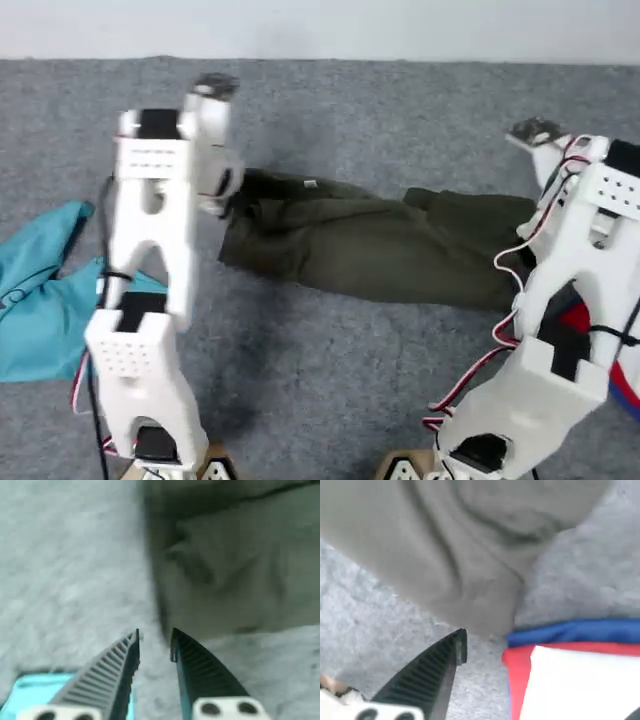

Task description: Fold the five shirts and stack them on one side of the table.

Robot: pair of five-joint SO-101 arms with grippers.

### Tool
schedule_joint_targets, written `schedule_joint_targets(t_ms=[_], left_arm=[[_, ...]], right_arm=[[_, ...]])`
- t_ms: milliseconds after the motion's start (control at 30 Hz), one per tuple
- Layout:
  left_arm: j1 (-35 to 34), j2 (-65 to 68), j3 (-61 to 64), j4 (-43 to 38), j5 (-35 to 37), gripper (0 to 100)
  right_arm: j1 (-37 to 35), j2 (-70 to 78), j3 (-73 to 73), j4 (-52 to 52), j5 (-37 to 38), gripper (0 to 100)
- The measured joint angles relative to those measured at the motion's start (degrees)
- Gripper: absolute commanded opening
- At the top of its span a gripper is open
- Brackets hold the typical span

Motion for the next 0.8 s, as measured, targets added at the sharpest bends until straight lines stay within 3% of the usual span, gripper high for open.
schedule_joint_targets(t_ms=[167,333,667,800], left_arm=[[8.00,4.57,-1.93,-1.32,1.85,11],[8.35,12.04,-8.18,-4.04,8.26,13],[9.58,26.37,-24.97,-1.32,9.23,13],[10.55,31.12,-29.19,0.00,9.23,7]], right_arm=[[-0.09,-0.09,0.00,0.00,-2.46,53.3],[-0.35,-0.09,0.00,0.00,-2.64,53.3],[-0.44,1.67,0.00,0.00,-2.64,53.3],[-0.44,2.11,0.00,0.00,-2.81,53.3]])
